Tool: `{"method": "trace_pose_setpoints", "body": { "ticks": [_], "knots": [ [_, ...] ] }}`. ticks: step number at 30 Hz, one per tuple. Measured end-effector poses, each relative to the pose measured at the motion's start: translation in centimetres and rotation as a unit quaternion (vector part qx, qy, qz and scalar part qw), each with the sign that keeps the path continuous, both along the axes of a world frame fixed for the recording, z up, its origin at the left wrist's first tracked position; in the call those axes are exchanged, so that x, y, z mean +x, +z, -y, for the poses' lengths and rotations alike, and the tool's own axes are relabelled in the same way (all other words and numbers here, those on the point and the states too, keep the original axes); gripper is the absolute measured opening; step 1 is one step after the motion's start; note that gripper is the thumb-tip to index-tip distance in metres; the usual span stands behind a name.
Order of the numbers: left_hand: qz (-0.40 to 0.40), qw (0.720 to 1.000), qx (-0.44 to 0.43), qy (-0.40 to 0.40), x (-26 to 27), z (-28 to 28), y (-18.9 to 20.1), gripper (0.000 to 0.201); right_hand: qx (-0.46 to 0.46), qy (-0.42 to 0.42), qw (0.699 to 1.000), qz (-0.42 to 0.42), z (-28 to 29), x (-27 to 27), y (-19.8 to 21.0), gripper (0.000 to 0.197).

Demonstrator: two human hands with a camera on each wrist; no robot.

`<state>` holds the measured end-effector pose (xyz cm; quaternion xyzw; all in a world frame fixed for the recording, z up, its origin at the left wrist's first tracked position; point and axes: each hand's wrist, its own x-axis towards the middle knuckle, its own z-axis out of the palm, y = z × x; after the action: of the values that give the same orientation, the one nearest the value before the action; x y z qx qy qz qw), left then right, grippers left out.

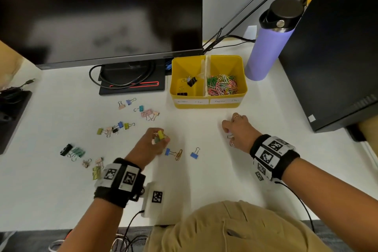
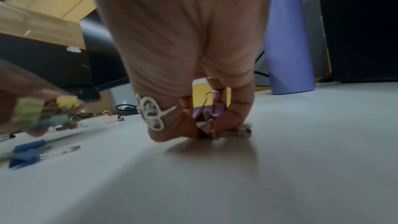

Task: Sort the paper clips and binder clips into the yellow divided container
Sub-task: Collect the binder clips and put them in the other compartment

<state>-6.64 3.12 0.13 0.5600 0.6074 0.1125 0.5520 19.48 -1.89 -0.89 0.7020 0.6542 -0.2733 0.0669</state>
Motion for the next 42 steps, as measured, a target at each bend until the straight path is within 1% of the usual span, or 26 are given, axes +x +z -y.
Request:
{"method": "trace_pose_setpoints", "body": {
  "ticks": [2,3,6,8,10,12,13,15,16,17,19,21,23,25,27,29,30,32,33,34,35,37,39,40,42],
  "knots": [
    [0.056,0.997,-0.048,0.028,0.1,-1.0,1.4,0.025,0.009,0.025,1.0,0.0,0.0,-0.1,-0.1,0.025],
    [0.08,0.994,-0.06,0.035,0.5,-1.5,2.4,0.026,0.018,0.029,0.999,-0.015,0.0,-0.2,-0.2,0.027],
    [0.134,0.988,-0.061,0.038,2.7,-3.3,5.2,0.031,0.05,0.01,0.994,-0.096,-0.4,-0.3,0.2,0.031],
    [0.159,0.986,-0.048,0.017,4.6,-4.5,6.9,0.034,0.08,0.01,0.987,-0.138,-0.8,-0.5,0.9,0.031],
    [0.156,0.988,-0.016,-0.003,6.5,-5.8,7.9,0.036,0.12,0.006,0.974,-0.194,-1.7,-0.9,2.2,0.03],
    [0.125,0.992,0.025,-0.011,8.5,-7.3,8.3,0.038,0.162,-0.01,0.955,-0.249,-3.1,-1.4,4.0,0.029],
    [0.102,0.994,0.041,-0.014,9.3,-8.1,8.2,0.04,0.186,-0.023,0.948,-0.257,-4.0,-1.6,4.9,0.027],
    [0.05,0.997,0.06,-0.024,10.5,-9.6,7.9,0.038,0.244,-0.055,0.938,-0.239,-6.3,-2.0,6.4,0.024],
    [0.026,0.997,0.064,-0.04,10.8,-10.2,7.9,0.036,0.267,-0.069,0.934,-0.225,-7.4,-2.2,7.1,0.025],
    [0.007,0.996,0.065,-0.059,10.9,-10.6,8.0,0.039,0.275,-0.075,0.935,-0.21,-8.4,-2.5,7.7,0.028],
    [-0.019,0.994,0.073,-0.082,10.4,-11.1,8.1,0.05,0.243,-0.057,0.95,-0.186,-10.0,-3.1,8.6,0.042],
    [-0.02,0.989,0.099,-0.103,9.0,-10.9,8.2,0.055,0.217,-0.025,0.962,-0.164,-10.1,-3.3,9.1,0.051],
    [-0.026,0.98,0.151,-0.124,6.8,-9.6,8.3,0.05,0.24,0.006,0.961,-0.135,-8.6,-3.1,9.3,0.048],
    [-0.076,0.966,0.203,-0.143,3.9,-7.1,7.8,0.04,0.245,0.029,0.962,-0.119,-6.0,-2.4,8.0,0.038],
    [-0.136,0.951,0.225,-0.162,0.7,-3.6,6.7,0.036,0.181,0.033,0.979,-0.087,-2.5,-1.5,5.1,0.031],
    [-0.201,0.943,0.199,-0.179,-2.6,-0.2,4.9,0.039,0.085,0.014,0.995,-0.044,1.3,-0.8,1.9,0.032],
    [-0.243,0.938,0.168,-0.179,-4.1,1.3,3.8,0.045,0.058,0.003,0.998,-0.033,2.9,-0.5,0.4,0.034],
    [-0.335,0.917,0.106,-0.187,-6.5,4.3,2.0,0.061,0.061,-0.024,0.997,-0.036,5.2,-0.6,-1.3,0.038],
    [-0.369,0.908,0.081,-0.184,-7.3,5.6,1.2,0.065,0.07,-0.031,0.996,-0.04,5.8,-0.8,-1.6,0.038],
    [-0.385,0.905,0.063,-0.17,-7.9,6.7,0.6,0.065,0.085,-0.023,0.996,-0.026,6.1,-1.0,-1.9,0.034],
    [-0.383,0.911,0.05,-0.145,-8.2,7.6,0.1,0.061,0.104,-0.018,0.994,-0.01,6.3,-1.4,-2.1,0.03],
    [-0.347,0.933,0.053,-0.082,-8.5,8.8,-0.8,0.046,0.108,0.014,0.994,0.021,6.2,-2.1,-2.1,0.03],
    [-0.311,0.946,0.079,-0.04,-8.5,9.2,-1.3,0.033,0.085,0.031,0.996,-0.013,5.7,-3.2,-1.8,0.02],
    [-0.298,0.949,0.096,-0.033,-8.5,9.3,-1.5,0.029,0.095,0.041,0.994,-0.029,5.4,-3.5,-1.8,0.016],
    [-0.279,0.952,0.122,-0.03,-8.3,9.4,-1.7,0.025,0.123,0.057,0.989,-0.06,4.8,-4.4,-1.8,0.016]
  ]
}}
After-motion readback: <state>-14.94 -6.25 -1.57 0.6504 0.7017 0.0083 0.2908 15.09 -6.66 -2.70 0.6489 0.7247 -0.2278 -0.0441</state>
